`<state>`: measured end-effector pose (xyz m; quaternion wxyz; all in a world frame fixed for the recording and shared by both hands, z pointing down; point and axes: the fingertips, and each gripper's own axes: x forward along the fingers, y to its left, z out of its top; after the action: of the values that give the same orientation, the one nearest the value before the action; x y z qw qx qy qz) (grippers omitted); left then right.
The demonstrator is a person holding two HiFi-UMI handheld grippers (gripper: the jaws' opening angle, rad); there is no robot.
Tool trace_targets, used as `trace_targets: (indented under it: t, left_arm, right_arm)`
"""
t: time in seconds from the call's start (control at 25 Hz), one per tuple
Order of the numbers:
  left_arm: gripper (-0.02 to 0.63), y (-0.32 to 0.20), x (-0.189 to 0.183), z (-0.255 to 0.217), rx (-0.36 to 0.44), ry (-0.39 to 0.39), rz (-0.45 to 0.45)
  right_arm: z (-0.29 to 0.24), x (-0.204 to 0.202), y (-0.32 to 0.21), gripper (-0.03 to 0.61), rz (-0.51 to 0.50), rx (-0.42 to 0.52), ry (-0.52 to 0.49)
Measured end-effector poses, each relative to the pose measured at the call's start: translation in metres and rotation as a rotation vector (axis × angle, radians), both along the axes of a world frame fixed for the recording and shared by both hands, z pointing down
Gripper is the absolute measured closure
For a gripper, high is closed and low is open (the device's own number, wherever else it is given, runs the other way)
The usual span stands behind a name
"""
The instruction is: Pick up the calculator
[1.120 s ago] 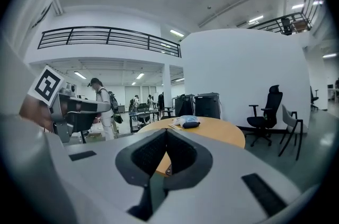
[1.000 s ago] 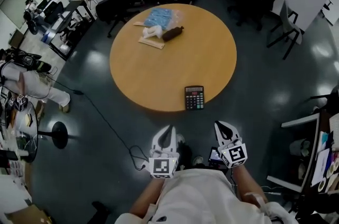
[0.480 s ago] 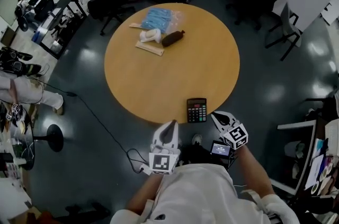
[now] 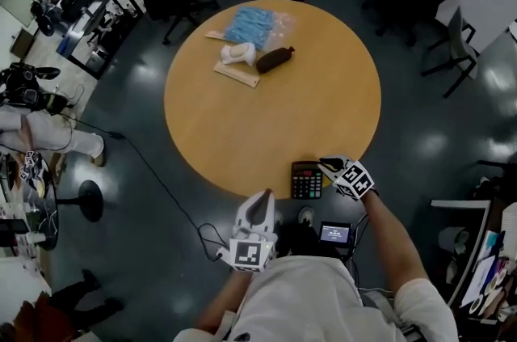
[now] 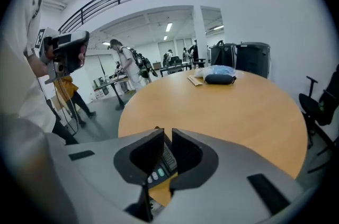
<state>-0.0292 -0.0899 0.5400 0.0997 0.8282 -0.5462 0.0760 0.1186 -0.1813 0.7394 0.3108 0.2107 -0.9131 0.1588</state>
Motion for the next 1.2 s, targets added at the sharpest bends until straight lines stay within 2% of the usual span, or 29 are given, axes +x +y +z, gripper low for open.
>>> trace_targets:
  t: [0.04, 0.12, 0.2, 0.52, 1.0, 1.08, 1.2]
  left_arm:
    - [0.611, -0.001, -0.001, 0.001, -0.003, -0.001, -0.003]
    - [0.611, -0.002, -0.004, 0.005, -0.020, -0.001, -0.014]
    - [0.611, -0.003, -0.009, 0.012, -0.037, -0.011, -0.024]
    - [0.611, -0.010, -0.023, 0.022, -0.099, 0.000, -0.070]
    - [0.609, -0.012, -0.033, 0.034, -0.119, -0.007, -0.094]
    - [0.611, -0.011, -0.033, 0.035, -0.131, -0.003, -0.099]
    - [0.611, -0.010, -0.034, 0.032, -0.136, 0.009, -0.113]
  right_arm:
    - [0.007, -0.002, -0.004, 0.542, -0.026, -0.020, 0.012]
    - [0.024, -0.005, -0.011, 0.468, -0.079, -0.061, 0.045]
    - [0.041, -0.008, -0.012, 0.457, -0.128, -0.108, 0.077]
    - [0.082, -0.025, 0.005, 0.457, -0.348, -0.305, 0.133]
    - [0.086, -0.030, 0.006, 0.459, -0.467, -0.498, 0.097]
    - [0.083, -0.030, 0.010, 0.497, -0.489, -0.525, 0.092]
    - [0.081, -0.030, 0.013, 0.509, -0.480, -0.560, 0.082]
